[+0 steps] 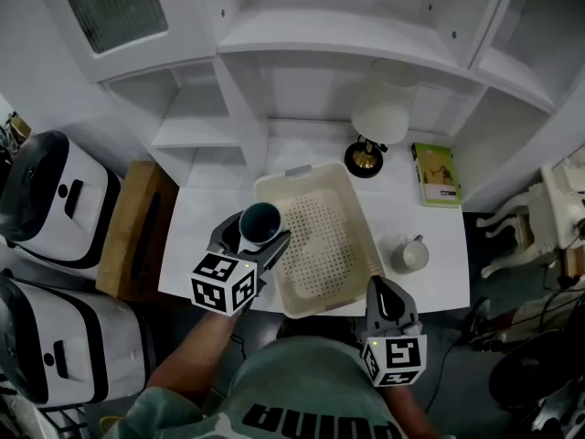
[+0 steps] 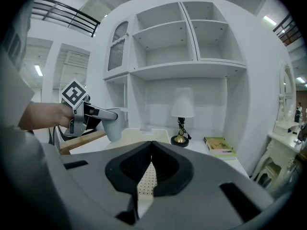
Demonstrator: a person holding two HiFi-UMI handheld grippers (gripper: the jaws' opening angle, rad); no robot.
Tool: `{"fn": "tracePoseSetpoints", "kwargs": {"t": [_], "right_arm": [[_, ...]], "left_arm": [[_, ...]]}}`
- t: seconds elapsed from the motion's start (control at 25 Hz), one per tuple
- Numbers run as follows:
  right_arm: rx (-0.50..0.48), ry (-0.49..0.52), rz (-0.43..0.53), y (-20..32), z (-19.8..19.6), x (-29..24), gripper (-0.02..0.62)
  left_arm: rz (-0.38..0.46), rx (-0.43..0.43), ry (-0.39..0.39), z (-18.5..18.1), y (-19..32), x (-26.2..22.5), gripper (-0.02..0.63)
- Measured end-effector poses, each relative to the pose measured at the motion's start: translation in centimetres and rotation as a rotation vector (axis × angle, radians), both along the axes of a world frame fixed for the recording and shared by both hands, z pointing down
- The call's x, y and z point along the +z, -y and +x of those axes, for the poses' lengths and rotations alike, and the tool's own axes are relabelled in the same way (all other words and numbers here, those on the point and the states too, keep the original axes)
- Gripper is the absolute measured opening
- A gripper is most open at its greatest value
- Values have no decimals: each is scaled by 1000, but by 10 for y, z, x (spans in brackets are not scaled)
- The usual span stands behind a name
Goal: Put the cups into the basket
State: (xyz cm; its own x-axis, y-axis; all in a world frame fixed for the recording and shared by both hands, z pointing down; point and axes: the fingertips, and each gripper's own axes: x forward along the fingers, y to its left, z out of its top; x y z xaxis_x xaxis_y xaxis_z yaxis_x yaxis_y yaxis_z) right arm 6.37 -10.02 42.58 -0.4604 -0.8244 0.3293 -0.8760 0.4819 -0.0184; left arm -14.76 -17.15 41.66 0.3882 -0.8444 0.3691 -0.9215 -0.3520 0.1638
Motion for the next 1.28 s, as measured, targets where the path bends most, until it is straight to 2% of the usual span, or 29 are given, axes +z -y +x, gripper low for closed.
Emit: {"fn": "tracePoseSetpoints", "kwargs": {"t": [0.24, 0.76, 1.0, 1.28], "right_arm": [[66, 11, -5, 1, 31, 1, 14], [207, 10, -3, -2, 105, 2, 14], [251, -2, -10, -5, 131, 3, 14], [293, -19, -33, -8, 156, 8, 14]], "left_arm": [[9, 61, -3, 38, 29, -3, 393], [-26, 89, -29, 100, 76, 32, 393], [-59, 69, -32, 112, 96, 67, 393], [-99, 60, 5, 118, 115, 104, 392]]}}
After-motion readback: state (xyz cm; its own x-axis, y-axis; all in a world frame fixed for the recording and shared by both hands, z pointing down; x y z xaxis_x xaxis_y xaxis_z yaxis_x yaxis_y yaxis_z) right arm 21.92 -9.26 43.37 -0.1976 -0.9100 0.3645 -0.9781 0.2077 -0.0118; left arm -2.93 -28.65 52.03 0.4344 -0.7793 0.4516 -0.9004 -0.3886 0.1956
